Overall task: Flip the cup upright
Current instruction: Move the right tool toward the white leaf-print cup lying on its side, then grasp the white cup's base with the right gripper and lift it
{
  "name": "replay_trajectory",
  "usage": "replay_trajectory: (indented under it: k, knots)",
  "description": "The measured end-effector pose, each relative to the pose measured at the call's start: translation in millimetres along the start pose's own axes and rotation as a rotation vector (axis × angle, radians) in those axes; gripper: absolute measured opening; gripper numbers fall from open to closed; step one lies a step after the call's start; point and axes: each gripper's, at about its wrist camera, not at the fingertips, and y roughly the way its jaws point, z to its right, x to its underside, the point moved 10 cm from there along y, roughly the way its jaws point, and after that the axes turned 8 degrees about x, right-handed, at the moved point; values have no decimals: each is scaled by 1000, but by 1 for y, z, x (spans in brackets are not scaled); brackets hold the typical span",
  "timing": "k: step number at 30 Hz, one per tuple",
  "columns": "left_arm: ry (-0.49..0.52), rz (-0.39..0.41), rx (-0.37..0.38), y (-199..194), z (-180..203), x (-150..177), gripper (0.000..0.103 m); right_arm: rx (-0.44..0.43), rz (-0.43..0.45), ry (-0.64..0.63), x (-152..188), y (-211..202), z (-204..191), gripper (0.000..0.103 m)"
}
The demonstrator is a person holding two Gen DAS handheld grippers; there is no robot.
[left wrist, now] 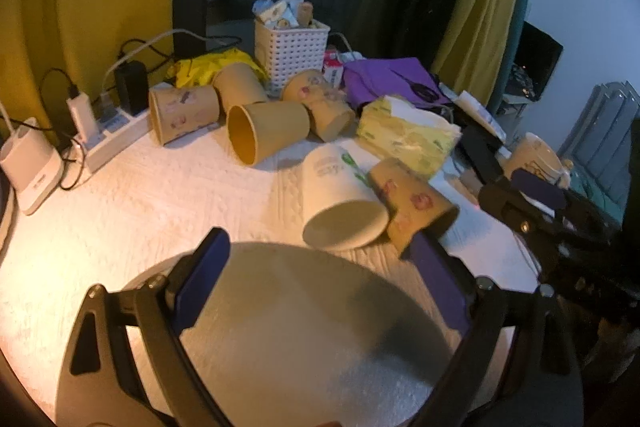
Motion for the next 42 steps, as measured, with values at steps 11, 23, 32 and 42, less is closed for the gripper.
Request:
replay_trajectory:
  k: [11,23,32,42]
  knots:
    - [-50,-63,32,60,-6,-18,93,-1,-43,48,-1,39,20,77]
    - [-112,-220,76,103,-13,1,86,-9,-49,59,1,48,26,77]
    - [-105,-229,105,102,-13,1,70,8,-53,62,3,41,26,77]
    - [-82,-186,139,56,-10,10,67,18,-37,50,6,12,12,77]
